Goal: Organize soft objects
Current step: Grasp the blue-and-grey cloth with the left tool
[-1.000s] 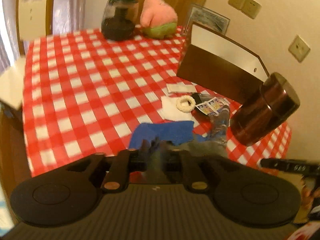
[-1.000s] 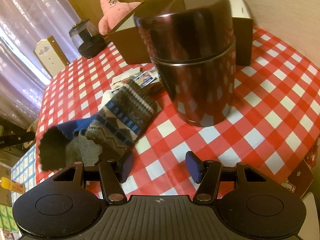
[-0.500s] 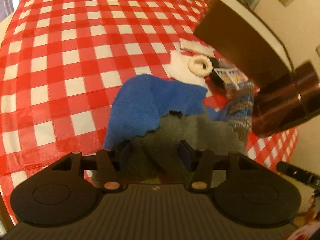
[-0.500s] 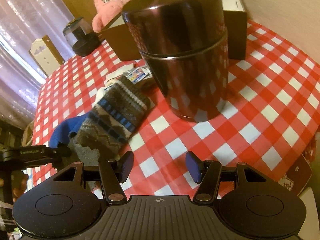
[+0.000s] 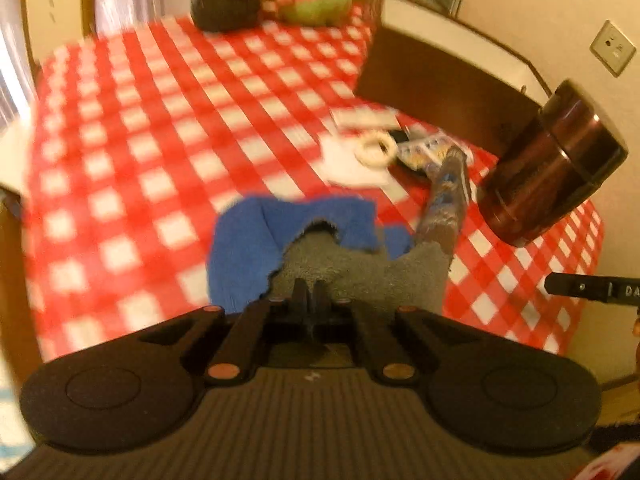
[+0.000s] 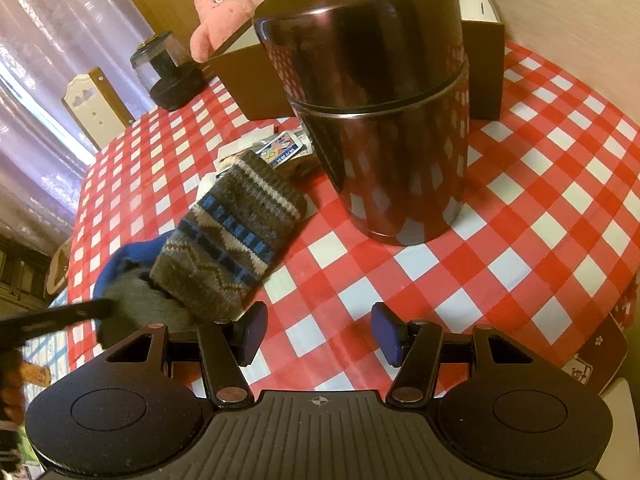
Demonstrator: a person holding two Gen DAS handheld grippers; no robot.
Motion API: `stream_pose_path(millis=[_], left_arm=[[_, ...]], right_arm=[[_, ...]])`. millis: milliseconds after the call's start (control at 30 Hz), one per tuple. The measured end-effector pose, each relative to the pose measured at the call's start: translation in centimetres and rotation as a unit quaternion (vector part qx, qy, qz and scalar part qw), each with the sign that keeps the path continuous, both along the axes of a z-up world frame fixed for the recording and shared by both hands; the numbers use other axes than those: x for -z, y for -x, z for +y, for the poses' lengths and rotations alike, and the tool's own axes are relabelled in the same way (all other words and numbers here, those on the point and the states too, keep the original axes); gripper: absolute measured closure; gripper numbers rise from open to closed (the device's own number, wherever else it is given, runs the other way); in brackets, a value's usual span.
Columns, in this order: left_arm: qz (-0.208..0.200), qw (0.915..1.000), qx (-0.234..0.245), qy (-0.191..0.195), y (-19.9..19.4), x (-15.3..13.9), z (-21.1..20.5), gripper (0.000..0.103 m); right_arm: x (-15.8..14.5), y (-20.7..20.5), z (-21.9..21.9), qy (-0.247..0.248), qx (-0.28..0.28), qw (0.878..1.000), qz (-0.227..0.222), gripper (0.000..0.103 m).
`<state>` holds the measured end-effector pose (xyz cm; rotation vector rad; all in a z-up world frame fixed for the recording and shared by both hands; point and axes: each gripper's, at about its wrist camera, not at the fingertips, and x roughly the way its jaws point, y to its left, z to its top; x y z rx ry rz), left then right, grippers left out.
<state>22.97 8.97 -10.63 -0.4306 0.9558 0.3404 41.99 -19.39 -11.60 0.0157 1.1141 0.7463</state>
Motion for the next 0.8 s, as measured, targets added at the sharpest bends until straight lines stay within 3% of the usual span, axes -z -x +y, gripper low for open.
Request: stream_pose_path(millis=[167,267,333,400,467,567,667,800], left_arm=[[-0.004,0.9958,-0.003,-0.092,2.4,-3.6,1.7,0.101],[0.011,0.9944,-0.015,-0.104,2.9,-3.3,3.0,0.097],[0.030,0.9935,-0.031,-0.105,3.2,-2.6,3.6,0.083],[0.033,0.9939,-0.043,-0.096,3.9,-2.2,4.2,0.059],[0.027,0.9945,-0.056,-0.084,4.6,-2.0,4.8,0.054],[0.021,0.9944,-0.062,-0.083,5.8,-1.6,5.8,0.037],[0.024,0.9941,-0.083,-0.066,6.7,0.4,7.5,0.037],[-0.009,0.9895,-0.132,0.058,7.5,3.5,10.0,0.037]], right_arm=[[-0.2,0.3,1.1,-0.007,-0.019,1.000,-0.002,0.046],[-0.2,0.6,2.1,-0.008,-0.037,0.999,-0.002,0.046],[-0.2,0.9,2.7,-0.008,-0.048,0.999,-0.003,0.046],[-0.3,1.1,3.2,-0.009,-0.056,0.998,-0.005,0.046],[-0.1,1.2,3.5,-0.006,-0.061,0.998,-0.003,0.045],[0.2,1.2,3.6,-0.002,-0.061,0.998,0.002,0.046],[0.5,1.1,3.8,0.002,-0.059,0.998,0.007,0.045],[0.6,1.1,3.9,0.007,-0.056,0.998,0.007,0.046]])
